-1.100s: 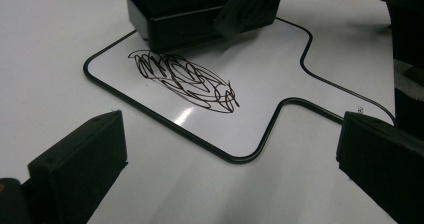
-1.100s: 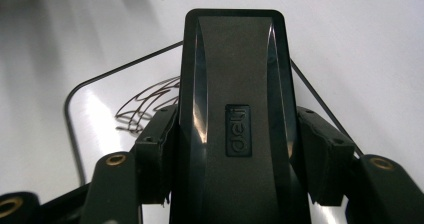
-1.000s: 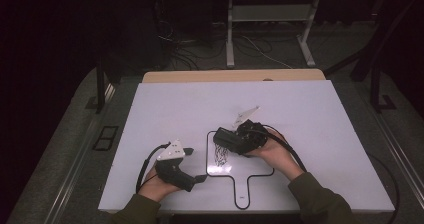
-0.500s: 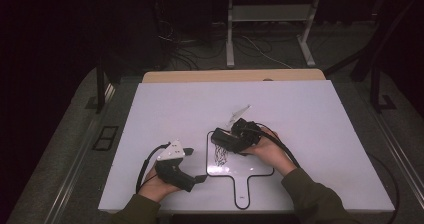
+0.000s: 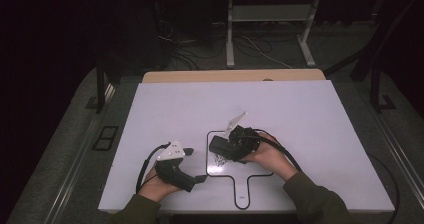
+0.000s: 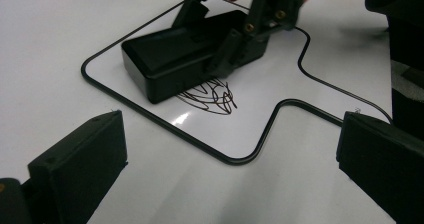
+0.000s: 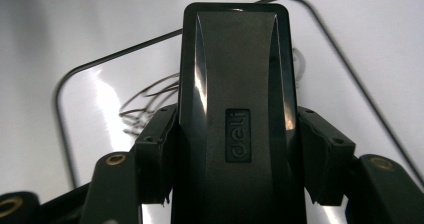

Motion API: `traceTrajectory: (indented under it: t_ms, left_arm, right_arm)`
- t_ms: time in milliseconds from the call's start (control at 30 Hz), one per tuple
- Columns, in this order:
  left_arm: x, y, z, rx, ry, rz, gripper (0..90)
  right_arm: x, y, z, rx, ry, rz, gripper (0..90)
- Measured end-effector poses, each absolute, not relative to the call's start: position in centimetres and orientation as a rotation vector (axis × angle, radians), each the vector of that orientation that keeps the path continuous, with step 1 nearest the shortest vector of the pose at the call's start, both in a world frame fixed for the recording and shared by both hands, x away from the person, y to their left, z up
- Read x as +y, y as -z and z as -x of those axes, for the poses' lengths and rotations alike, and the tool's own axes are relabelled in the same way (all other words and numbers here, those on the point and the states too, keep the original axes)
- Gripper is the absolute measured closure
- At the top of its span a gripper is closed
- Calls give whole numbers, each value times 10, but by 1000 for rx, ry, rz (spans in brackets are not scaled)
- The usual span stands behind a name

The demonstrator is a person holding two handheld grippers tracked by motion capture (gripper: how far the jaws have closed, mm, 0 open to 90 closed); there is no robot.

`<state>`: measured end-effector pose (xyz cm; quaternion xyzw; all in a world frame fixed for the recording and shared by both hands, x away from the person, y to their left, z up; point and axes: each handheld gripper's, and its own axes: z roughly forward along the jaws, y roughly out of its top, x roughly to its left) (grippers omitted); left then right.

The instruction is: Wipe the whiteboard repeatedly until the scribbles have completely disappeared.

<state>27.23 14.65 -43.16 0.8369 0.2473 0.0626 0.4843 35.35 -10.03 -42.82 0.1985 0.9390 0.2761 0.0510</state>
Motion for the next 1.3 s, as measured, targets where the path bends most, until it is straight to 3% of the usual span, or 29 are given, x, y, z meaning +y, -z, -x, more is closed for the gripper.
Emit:
traceTrajectory:
  t_ms: [333,833,1300]
  left_arm:
    - [146,431,-272,601,-152,-2038,0]
    - [147,431,-273,601,-152,-2042,0]
    - [145,431,-272,601,-151,-2043,0]
  right_arm:
    - [-94,426,-330,2909,-811,-504,386]
    - [-106,426,-387,2826,-767,-735,385]
    - [-88,425,-335,2918,-794,-493,386]
